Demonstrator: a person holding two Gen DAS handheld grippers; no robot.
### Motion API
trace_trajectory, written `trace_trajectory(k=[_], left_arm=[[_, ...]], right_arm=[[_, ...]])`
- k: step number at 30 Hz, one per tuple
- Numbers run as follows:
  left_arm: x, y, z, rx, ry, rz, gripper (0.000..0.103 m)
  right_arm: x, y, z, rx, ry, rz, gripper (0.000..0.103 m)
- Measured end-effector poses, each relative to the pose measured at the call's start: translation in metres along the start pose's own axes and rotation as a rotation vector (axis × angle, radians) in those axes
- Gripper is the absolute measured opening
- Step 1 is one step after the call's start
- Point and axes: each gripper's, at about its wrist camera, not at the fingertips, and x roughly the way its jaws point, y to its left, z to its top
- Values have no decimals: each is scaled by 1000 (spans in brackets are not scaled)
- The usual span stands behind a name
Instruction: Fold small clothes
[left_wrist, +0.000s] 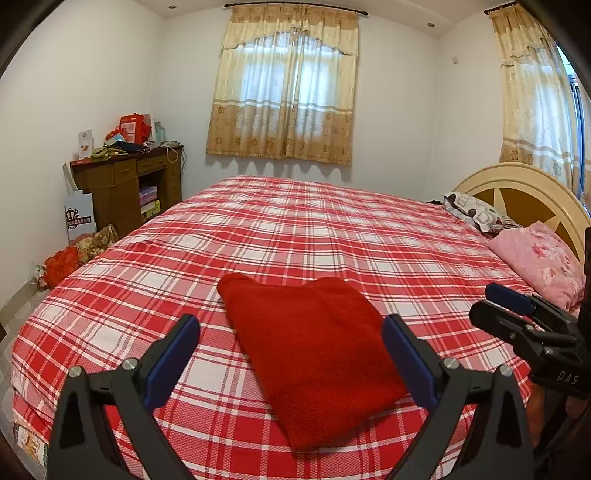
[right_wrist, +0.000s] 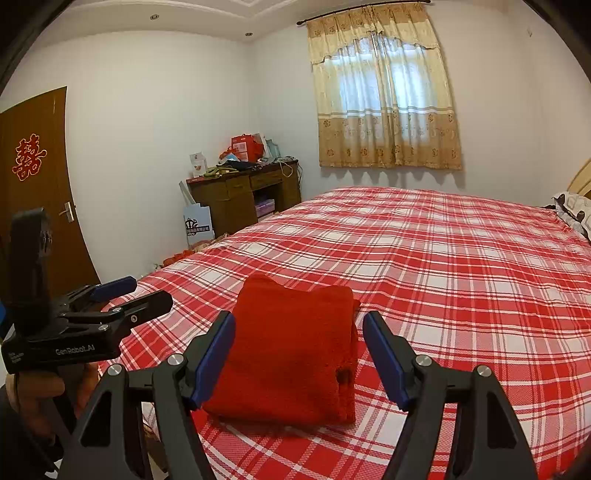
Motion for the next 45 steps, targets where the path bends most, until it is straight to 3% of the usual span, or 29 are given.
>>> trace_trajectory(k=[24,45], left_arm=[[1,-5,-2,22,19,-9,103],[5,16,0,17,4,104,103]], right_arm=[[-9,6,-3,2,-21,3,72],[-4,11,-7,-17,4,11,72]])
